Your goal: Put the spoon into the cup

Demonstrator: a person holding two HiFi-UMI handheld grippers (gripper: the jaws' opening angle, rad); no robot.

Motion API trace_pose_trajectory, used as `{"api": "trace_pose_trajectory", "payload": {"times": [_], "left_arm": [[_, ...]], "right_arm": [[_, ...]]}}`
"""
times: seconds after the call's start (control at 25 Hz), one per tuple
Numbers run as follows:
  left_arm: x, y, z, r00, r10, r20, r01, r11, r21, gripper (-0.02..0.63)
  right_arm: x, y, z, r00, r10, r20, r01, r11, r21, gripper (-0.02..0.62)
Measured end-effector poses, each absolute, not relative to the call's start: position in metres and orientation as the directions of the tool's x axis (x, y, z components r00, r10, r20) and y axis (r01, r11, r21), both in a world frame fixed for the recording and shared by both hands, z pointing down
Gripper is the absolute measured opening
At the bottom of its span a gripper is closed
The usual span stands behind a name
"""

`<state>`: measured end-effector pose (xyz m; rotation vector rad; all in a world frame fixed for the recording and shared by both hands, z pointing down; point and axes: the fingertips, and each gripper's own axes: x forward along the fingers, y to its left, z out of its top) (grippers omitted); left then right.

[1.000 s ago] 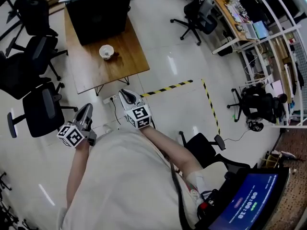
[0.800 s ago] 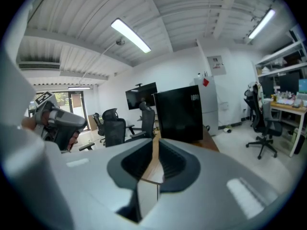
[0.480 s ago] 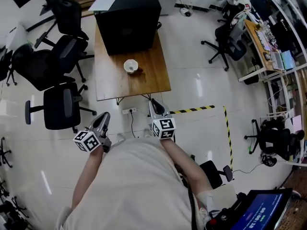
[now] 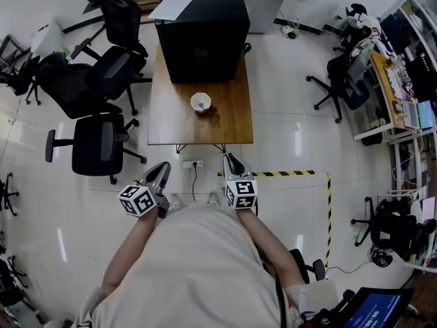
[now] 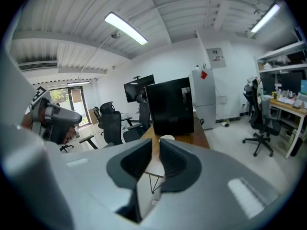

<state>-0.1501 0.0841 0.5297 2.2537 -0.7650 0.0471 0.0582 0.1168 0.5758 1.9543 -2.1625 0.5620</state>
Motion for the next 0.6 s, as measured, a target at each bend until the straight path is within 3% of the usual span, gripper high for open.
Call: {"api": "trace_pose_trajectory", "payload": {"times": [0.6], "left_arm": [[-0.103,0.115,0.544,0.783,-0.527,0.331,-0.605,-0.521,0.601,0.002]], "right_arm": [[0.103,0.161,0.608,-0.172,-0.884,0.434,-0.967,0.069,-0.243,0.032]]}}
